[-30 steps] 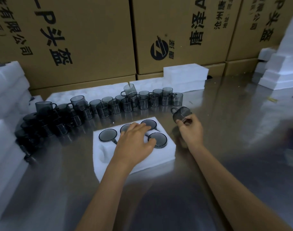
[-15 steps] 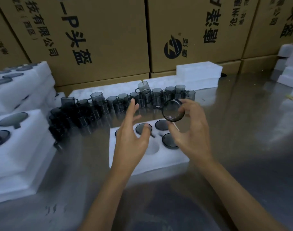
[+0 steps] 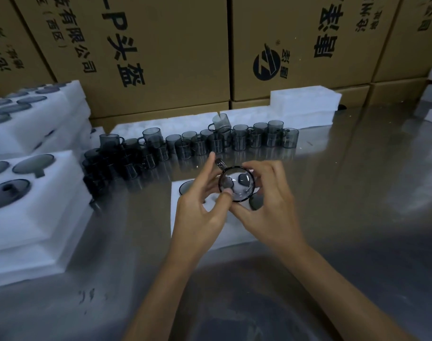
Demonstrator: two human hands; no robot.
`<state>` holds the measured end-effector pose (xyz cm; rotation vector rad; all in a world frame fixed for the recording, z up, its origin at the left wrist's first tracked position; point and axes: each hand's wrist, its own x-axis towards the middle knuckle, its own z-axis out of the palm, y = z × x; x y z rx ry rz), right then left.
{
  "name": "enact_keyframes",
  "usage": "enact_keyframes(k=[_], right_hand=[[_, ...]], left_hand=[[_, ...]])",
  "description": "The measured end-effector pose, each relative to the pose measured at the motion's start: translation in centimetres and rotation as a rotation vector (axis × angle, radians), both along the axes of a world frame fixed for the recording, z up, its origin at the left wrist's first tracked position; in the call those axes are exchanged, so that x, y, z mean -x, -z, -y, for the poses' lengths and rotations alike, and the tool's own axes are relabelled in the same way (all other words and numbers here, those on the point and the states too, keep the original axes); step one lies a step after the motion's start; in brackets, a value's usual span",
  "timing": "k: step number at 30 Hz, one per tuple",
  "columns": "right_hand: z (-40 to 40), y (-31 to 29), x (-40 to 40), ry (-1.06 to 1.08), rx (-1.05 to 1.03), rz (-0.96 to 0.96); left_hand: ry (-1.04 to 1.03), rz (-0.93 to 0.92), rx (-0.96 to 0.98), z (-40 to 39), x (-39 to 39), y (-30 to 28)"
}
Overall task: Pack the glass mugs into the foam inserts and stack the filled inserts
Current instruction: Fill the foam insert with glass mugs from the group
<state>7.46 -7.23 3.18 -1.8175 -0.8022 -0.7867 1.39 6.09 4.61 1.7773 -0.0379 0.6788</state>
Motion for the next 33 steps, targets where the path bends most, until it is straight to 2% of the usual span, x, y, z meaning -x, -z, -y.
enact_keyframes(k=[6,10,14,19,25,29,33], right_hand=[[-0.1,0.1,0.0,-0.086,0.087,-0.057],[0.6,-0.3,-0.1,0.019,0.218,-0.040],[0.7,-0.1,-0.2,0.078,0.412,-0.072],[0.8,-0.1,-0.2,0.036,0.420,-0.141],[1.4,-0.4,-0.9,-0.055,0.435,-0.218],[2.6,-0.5,-1.8,-0.150,0.406,-0.356],[3.0,-0.1,-2.2,-0.105,0.229,-0.409]], left_hand=[[-0.038,0.017,0.024,-1.1,0.0,-0.2],[-0.111,0.000,-0.111,-1.1,0.2,-0.2],[-0.161,-0.124,-0.235,-1.4,0.2,0.3],[-0.155,-0.173,-0.291,-2.1,0.3,0.3],[0.002,-0.341,-0.344,-3.4,0.7,-0.1],[-0.005,-0.302,-0.366,-3.2,0.6,-0.2],[-0.023,-0.271,-0.401,-2.8,0.5,-0.1]])
